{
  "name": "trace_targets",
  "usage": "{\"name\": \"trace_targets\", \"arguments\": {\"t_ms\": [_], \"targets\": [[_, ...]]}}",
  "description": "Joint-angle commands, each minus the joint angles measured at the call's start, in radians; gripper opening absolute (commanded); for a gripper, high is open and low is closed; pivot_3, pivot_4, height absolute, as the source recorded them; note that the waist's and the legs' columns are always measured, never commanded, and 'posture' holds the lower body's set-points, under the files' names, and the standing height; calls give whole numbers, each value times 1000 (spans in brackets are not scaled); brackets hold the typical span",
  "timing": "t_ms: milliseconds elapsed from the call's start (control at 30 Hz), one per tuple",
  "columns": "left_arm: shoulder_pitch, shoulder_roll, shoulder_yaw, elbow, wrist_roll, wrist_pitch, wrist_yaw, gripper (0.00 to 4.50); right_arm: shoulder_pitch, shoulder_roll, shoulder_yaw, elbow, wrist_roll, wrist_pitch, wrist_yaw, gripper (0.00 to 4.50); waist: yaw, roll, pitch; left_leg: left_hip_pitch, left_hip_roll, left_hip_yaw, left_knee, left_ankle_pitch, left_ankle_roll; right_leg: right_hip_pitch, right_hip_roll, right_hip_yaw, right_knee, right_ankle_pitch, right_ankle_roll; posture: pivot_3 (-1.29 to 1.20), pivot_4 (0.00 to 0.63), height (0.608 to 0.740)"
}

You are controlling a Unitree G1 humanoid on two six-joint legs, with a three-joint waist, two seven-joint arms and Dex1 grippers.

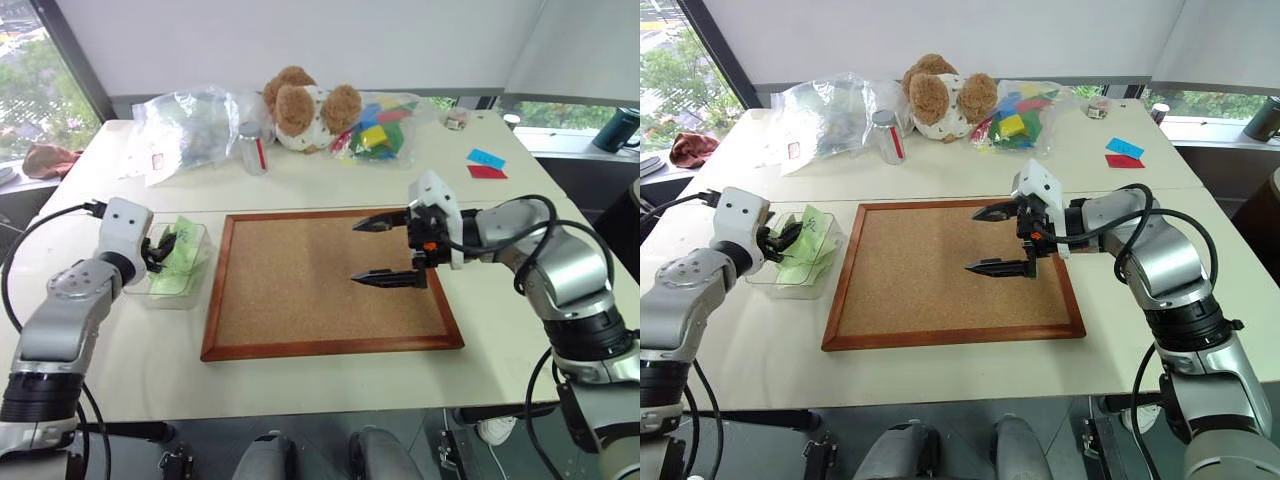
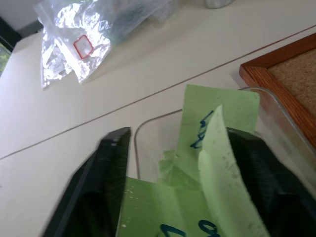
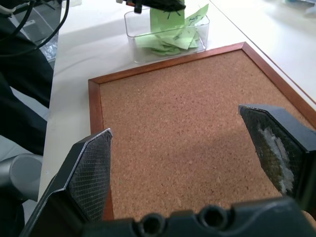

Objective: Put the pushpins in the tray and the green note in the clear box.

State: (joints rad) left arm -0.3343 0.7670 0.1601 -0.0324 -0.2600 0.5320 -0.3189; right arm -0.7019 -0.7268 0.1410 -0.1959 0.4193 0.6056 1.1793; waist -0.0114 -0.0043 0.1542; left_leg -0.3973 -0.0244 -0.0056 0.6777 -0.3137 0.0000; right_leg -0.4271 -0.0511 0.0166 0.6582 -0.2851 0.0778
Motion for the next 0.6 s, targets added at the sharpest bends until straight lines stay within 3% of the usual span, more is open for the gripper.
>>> {"name": "trace_targets", "arguments": {"t_ms": [33, 133, 233, 600], "targets": [[-35, 39, 23, -10, 57, -68, -21, 4439, 3, -12, -35, -38, 19, 1, -12, 4500, 0, 0, 0, 0, 0, 0, 0, 0, 0, 0, 0, 0, 0, 0, 0, 0, 150, 740], [-48, 74, 23, -8, 108, -130, -39, 4439, 6, -12, -35, -35, 14, -6, -18, 4500, 1, 0, 0, -1, 0, 0, 0, 0, 0, 0, 0, 0, 0, 0, 0, 0, 150, 740], [-77, 75, 62, -36, 73, -120, -66, 4439, 3, -16, -40, -25, 13, -11, -19, 4500, 0, 0, 0, -1, 0, 0, 0, 0, 0, -1, 0, 0, 0, 0, 0, 0, 150, 740], [-59, 118, 117, -284, -311, 141, -442, 4439, 35, -115, -103, -5, 9, -10, -7, 4500, 0, 0, 0, -5, 0, 0, 2, 0, 0, -2, 0, -1, 0, 0, 0, 0, 150, 740]]}}
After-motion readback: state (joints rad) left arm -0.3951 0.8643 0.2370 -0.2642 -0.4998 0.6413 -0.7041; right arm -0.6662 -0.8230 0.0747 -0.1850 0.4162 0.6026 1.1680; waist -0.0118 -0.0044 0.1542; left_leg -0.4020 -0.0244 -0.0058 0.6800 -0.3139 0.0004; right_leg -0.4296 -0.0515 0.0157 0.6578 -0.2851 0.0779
